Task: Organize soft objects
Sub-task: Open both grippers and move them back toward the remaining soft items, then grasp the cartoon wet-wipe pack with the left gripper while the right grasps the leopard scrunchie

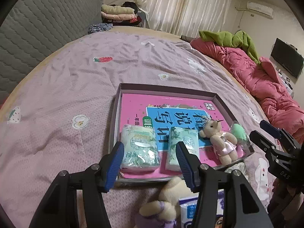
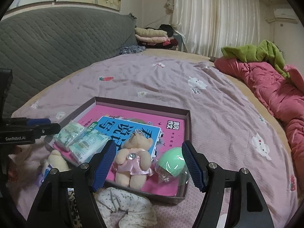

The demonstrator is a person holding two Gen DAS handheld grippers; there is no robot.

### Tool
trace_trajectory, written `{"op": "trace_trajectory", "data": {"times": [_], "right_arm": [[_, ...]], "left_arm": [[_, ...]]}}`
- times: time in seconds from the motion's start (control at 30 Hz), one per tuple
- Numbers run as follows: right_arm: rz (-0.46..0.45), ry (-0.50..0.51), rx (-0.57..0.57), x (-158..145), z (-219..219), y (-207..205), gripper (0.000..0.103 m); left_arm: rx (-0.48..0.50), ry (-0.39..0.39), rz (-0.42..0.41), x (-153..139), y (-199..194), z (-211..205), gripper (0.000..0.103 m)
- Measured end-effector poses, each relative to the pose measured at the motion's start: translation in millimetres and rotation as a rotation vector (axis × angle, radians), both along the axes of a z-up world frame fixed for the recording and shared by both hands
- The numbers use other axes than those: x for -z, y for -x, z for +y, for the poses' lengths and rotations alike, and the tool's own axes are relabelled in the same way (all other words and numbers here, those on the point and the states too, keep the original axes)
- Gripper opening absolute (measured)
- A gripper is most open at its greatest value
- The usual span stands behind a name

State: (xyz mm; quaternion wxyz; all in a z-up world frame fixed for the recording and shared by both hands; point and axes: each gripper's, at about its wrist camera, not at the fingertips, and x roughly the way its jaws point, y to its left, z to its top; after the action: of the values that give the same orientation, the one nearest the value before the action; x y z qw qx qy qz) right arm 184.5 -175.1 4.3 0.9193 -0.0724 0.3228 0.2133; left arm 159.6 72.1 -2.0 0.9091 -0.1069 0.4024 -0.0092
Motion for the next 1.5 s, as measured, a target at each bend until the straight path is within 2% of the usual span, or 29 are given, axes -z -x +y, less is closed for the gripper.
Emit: {"op": "trace_trajectory", "data": {"times": [0.47, 0.63, 0.83, 1.0, 1.2, 1.5], "right_arm": [[0.006, -0.006, 0.005, -6.1, -14.0, 26.0, 0.073], [0.008, -0.003, 0.012, -8.3, -18.0, 36.5, 0.073], [0.023, -0.024, -0.003, -12.2, -18.6, 52.5, 0.073], [0.028, -0.028, -0.027, -15.5, -17.4, 68.8, 0.073], [0.033, -0.037, -0.046, -20.0, -19.1, 86.6, 0.073], [0.059, -0.012, -0.077, -17.1, -18.4, 106.8, 0.073]], "left_arm": [[0.018, 0.012, -0.010, -5.7, 32.5, -13.2, 0.058], [0.016, 0.063, 0.005, -5.3, 43.9, -14.8, 0.058], [0.047, 0.058, -0.002, -9.4, 56.6, -24.4, 0.058], [0.071, 0.057, 0.009, -9.5, 66.1, -32.9, 0.058], [0.092, 0.096, 0.032, -7.8, 76.6, -37.7, 0.058], [0.131, 0.087, 0.060, -4.4, 93.4, -54.0, 0.058]]}}
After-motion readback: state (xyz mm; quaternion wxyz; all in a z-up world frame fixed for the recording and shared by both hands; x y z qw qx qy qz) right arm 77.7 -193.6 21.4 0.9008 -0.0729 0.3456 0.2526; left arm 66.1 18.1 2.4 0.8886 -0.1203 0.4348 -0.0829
